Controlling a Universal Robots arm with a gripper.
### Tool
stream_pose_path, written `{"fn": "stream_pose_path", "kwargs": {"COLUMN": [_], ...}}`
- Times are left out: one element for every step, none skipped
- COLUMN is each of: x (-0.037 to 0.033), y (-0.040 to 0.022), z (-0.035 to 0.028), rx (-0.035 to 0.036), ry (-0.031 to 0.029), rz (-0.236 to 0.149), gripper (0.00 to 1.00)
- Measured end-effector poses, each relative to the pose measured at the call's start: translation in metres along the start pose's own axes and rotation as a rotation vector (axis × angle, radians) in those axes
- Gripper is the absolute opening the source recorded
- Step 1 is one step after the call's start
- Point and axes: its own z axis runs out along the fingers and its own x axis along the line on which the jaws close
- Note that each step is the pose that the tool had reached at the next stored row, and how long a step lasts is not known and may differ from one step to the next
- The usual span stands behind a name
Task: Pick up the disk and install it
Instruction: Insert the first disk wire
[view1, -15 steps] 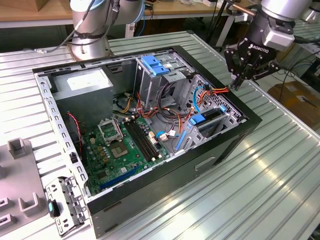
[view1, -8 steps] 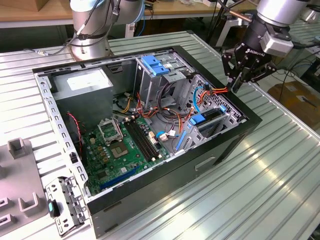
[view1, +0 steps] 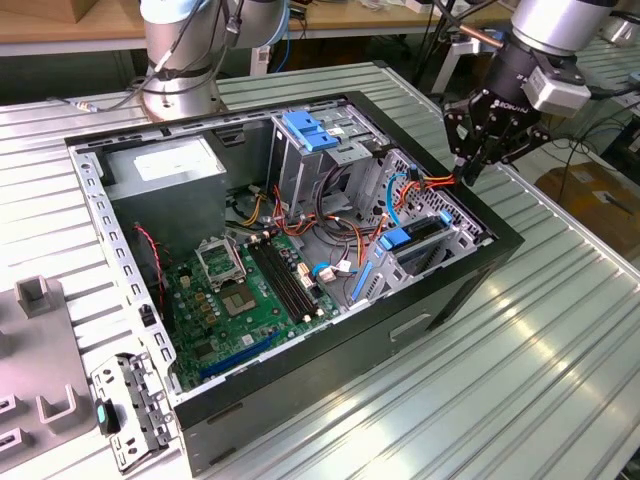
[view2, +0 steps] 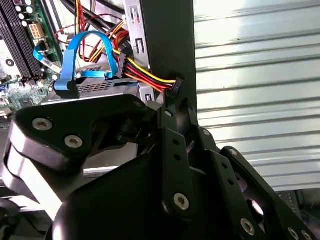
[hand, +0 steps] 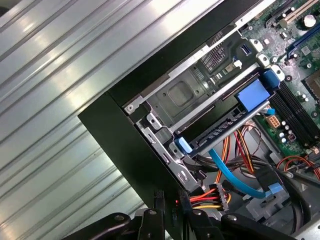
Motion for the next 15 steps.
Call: {"fn": "stream_pose_path", "kwargs": {"x": [-0.0002, -0.0004, -0.0006, -0.0008, -0.0011, -0.0012, -0.0012, -0.0012, -0.0013, -0.0012, -0.0012, -0.0012, -0.0012, -0.0012, -0.0011], "y": [-0.0004, -0.0007, -0.001, -0.0012, -0.0017, -0.0019, -0.0019, -0.0019, -0.002, -0.002, -0.002, -0.002, -0.002, -0.002, -0.002], "z": [0.0011, 0.0019, 0.0026, 0.0032, 0.004, 0.0044, 0.0044, 0.0042, 0.0023, 0.0012, 0.0003, -0.0006, -0.0016, -0.0023, -0.0028], "rx": [0.0004, 0.0006, 0.0009, 0.0012, 0.0015, 0.002, 0.0019, 0.002, 0.0015, 0.001, 0.0008, 0.0007, 0.0006, 0.0006, 0.0007], "ry": [0.0, 0.0002, 0.0004, 0.0004, 0.0005, 0.0003, 0.0004, 0.0003, 0.0006, 0.001, 0.0011, 0.0012, 0.0013, 0.0012, 0.0011], "rz": [-0.014, -0.026, -0.038, -0.048, -0.061, -0.064, -0.064, -0.064, -0.064, -0.064, -0.064, -0.064, -0.064, -0.064, -0.064], "gripper": [0.25, 0.25, 0.25, 0.25, 0.25, 0.25, 0.25, 0.17, 0.16, 0.16, 0.16, 0.16, 0.16, 0.16, 0.16]}}
